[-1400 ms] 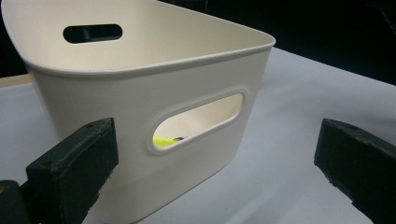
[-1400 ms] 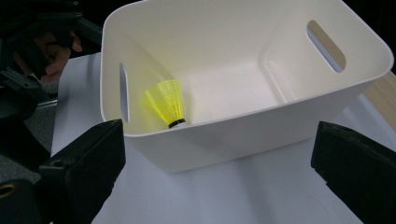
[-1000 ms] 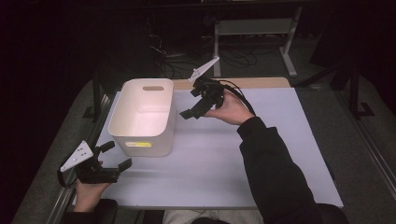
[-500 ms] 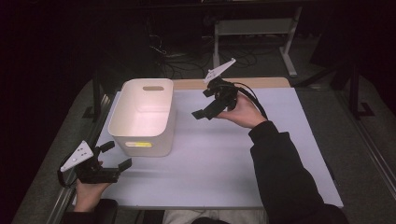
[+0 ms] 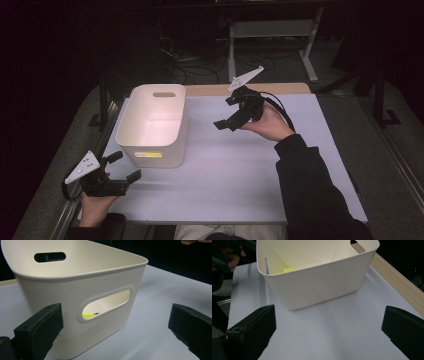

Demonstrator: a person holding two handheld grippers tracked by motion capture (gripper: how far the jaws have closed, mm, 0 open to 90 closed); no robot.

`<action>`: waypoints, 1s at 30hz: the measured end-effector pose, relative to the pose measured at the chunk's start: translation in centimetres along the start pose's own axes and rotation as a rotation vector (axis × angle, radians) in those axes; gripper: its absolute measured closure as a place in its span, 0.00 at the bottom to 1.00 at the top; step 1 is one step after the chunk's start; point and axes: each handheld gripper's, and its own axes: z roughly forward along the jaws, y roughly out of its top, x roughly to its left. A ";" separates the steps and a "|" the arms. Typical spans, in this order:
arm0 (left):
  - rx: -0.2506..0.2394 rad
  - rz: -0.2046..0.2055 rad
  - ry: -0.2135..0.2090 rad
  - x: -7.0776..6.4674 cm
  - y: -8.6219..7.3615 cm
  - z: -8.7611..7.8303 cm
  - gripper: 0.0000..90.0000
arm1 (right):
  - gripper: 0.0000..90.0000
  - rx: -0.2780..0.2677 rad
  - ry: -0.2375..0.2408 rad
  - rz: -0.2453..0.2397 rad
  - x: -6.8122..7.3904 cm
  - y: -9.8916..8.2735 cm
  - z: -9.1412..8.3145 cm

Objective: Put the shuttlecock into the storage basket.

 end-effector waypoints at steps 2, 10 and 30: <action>0.001 0.001 0.000 0.0 0.0 0.0 0.00 | 0.00 -0.001 -0.003 0.001 0.0 -0.3 -0.2; 0.000 -0.001 0.002 0.0 0.0 0.0 0.00 | 0.00 -0.010 -0.007 0.018 -0.1 -1.5 -0.9; 0.001 -0.002 0.006 0.0 0.0 0.0 0.00 | 0.00 -0.047 -0.025 0.075 -0.4 -5.3 -3.0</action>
